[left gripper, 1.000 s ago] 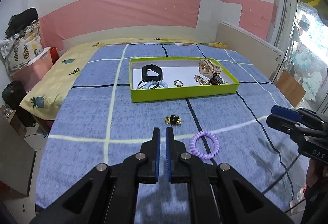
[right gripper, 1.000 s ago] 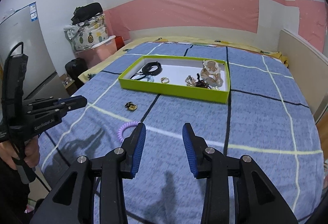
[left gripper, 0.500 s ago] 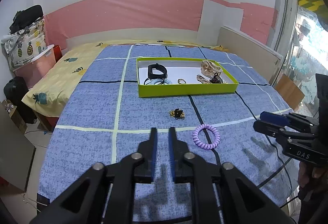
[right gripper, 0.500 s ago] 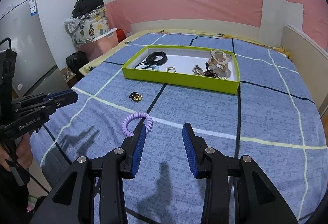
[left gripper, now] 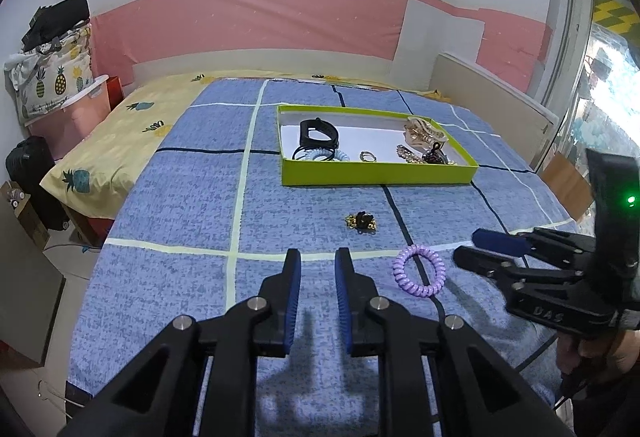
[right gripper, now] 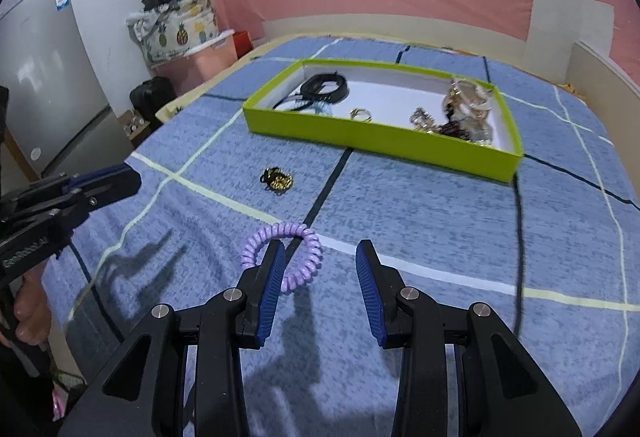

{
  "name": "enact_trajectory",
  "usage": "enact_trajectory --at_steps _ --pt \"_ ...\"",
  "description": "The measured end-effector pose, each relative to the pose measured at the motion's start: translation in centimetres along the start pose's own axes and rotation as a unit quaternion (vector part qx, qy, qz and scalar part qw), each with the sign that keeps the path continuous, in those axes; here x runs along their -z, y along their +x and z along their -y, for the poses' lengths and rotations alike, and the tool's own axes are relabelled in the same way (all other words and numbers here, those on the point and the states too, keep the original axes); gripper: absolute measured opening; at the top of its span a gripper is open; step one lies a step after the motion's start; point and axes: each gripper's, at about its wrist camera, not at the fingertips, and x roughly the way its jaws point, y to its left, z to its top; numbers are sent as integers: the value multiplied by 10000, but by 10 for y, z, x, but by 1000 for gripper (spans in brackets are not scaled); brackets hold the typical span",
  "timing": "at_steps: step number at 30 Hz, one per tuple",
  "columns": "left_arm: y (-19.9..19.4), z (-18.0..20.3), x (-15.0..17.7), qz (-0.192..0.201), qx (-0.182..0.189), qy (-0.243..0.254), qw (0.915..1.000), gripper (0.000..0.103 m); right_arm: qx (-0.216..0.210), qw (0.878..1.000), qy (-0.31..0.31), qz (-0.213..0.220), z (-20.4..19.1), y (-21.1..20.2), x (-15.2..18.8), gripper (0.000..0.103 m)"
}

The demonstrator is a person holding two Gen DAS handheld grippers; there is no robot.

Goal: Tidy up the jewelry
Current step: 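Grasp the gold brooch with the left tool while the right tool grasps the purple coil tie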

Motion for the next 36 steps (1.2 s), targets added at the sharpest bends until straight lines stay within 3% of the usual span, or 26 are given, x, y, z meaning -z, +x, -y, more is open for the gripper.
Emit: enact_trajectory --at_steps 6,15,27,36 --pt "5 -6 -1 -32 18 -65 10000 18 56 9996 -59 -280 -4 23 -2 23" --pt "16 -9 -5 -106 47 -128 9999 18 175 9989 -303 -325 -10 30 -3 10" --pt "39 5 -13 -293 245 -7 9993 19 239 9995 -193 -120 6 17 -3 9" --pt "77 28 -22 -569 392 265 9973 35 267 9996 131 -15 32 6 1 9"
